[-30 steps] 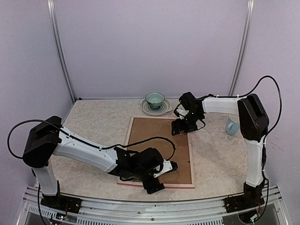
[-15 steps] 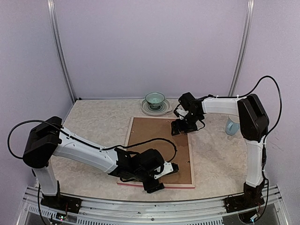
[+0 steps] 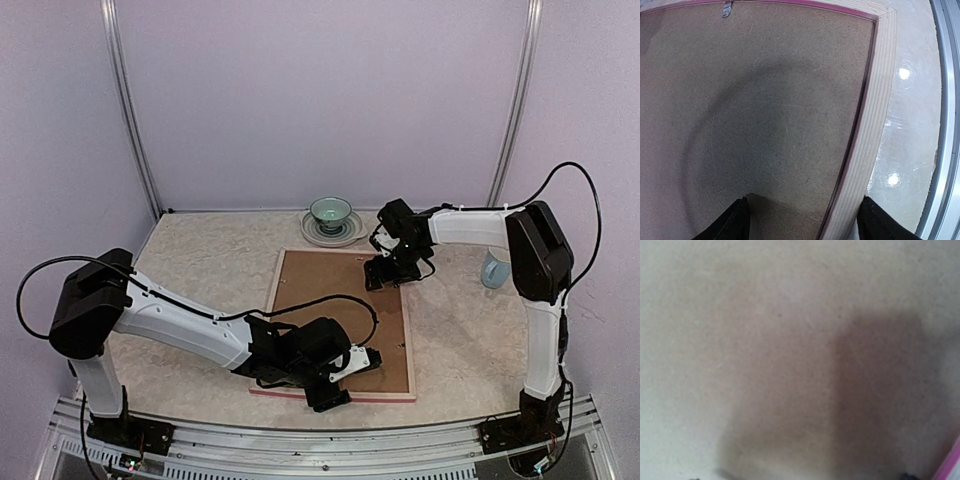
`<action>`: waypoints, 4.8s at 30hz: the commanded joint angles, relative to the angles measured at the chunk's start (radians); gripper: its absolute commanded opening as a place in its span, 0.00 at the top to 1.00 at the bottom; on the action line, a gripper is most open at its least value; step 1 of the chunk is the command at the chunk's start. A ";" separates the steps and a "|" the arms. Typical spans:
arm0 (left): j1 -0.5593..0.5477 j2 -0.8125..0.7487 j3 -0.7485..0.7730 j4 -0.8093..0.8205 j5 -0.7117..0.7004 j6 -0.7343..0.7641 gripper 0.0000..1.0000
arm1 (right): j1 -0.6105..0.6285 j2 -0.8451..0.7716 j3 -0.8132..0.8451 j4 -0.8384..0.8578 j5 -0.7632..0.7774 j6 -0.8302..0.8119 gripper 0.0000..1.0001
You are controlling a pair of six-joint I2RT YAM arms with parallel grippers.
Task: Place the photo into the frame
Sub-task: Press the backboard onto the photo, then rotate the photo frame at the center of the board.
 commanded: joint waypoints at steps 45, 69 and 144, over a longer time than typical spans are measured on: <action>0.036 -0.049 0.023 0.012 -0.094 -0.060 0.17 | 0.019 -0.151 -0.014 -0.018 -0.021 0.027 0.10; 0.253 -0.265 -0.012 -0.237 -0.242 -0.422 0.01 | -0.087 -0.271 -0.187 0.137 0.039 0.009 0.01; 0.141 -0.474 -0.374 -0.293 -0.127 -0.571 0.01 | -0.215 0.328 0.439 0.083 -0.258 -0.294 0.06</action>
